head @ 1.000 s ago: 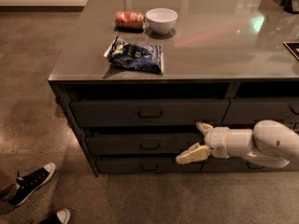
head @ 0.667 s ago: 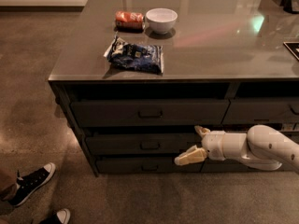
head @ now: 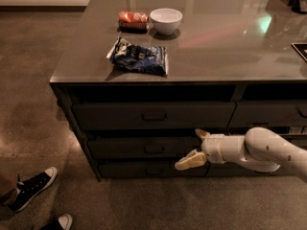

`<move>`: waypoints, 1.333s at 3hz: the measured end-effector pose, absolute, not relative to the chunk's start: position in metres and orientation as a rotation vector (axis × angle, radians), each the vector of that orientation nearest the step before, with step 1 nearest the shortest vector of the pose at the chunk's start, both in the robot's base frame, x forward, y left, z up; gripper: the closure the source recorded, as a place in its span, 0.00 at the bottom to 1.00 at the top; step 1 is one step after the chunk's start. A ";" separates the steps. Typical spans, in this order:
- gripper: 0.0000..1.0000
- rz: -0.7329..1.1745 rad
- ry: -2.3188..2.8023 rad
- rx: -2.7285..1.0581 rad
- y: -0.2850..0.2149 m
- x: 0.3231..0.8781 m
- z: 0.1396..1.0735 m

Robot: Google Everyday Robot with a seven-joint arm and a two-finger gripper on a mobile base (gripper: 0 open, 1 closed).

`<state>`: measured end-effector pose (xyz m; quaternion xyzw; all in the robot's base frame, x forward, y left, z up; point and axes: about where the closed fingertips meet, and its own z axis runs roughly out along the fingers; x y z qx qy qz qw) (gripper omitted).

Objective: Open middle drawer

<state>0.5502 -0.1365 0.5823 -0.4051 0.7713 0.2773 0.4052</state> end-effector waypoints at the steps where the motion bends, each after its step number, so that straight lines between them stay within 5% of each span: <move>1: 0.00 0.654 1.971 -1.053 -0.131 0.567 0.556; 4: 0.00 0.591 2.024 -1.097 -0.115 0.604 0.499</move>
Offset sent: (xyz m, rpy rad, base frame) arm 0.0528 0.0107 -0.0772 -0.1234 0.0095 -0.0124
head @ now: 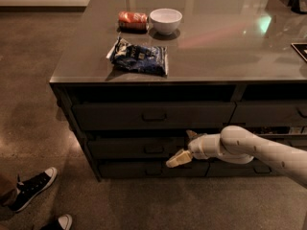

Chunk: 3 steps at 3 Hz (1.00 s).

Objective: Open middle drawer

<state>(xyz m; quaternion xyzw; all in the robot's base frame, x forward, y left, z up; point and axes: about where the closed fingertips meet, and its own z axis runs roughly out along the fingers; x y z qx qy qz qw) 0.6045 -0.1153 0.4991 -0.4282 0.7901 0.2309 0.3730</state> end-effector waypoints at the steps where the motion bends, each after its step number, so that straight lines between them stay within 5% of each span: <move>1: 0.00 0.585 2.019 -1.118 -0.108 0.612 0.487; 3: 0.00 0.572 1.946 -1.193 -0.090 0.623 0.475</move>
Offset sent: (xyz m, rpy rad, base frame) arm 0.0224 0.0259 -0.0282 -0.0109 -0.0672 0.0705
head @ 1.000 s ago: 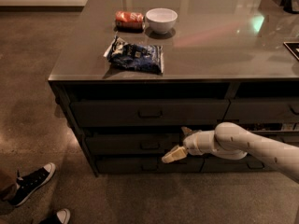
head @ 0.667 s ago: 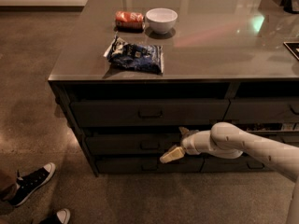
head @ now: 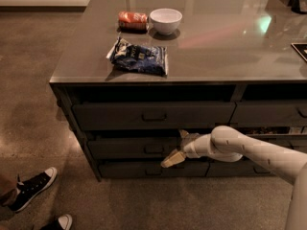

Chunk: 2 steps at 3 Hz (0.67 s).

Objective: Open middle drawer

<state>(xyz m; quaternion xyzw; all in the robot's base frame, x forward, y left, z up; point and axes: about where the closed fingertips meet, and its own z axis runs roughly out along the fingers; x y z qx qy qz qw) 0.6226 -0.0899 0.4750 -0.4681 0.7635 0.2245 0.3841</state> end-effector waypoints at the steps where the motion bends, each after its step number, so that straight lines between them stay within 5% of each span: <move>1: 0.00 0.518 1.937 -1.252 -0.087 0.626 0.473; 2: 0.00 0.458 1.964 -1.295 -0.090 0.629 0.467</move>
Offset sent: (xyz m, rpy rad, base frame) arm 0.0099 -0.0108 -0.0128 -0.1989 -0.0329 0.0214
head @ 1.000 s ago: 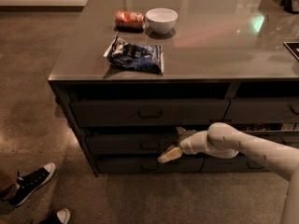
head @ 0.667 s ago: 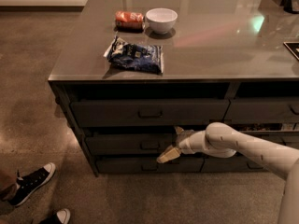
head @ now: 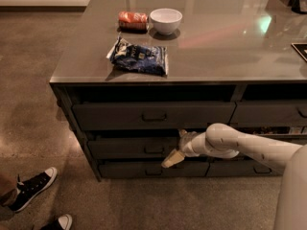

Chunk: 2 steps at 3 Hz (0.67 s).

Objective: Open middle drawer

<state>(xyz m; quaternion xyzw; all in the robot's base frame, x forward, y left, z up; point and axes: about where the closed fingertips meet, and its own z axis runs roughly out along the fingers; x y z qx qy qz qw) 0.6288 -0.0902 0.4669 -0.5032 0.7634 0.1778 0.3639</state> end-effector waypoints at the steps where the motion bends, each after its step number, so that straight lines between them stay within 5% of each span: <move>1: 0.00 0.458 1.964 -1.295 -0.090 0.629 0.467; 2: 0.00 0.456 1.957 -1.332 -0.088 0.632 0.459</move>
Offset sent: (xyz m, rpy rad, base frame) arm 0.0088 -0.0008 -0.0160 -0.0383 -0.0040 0.0535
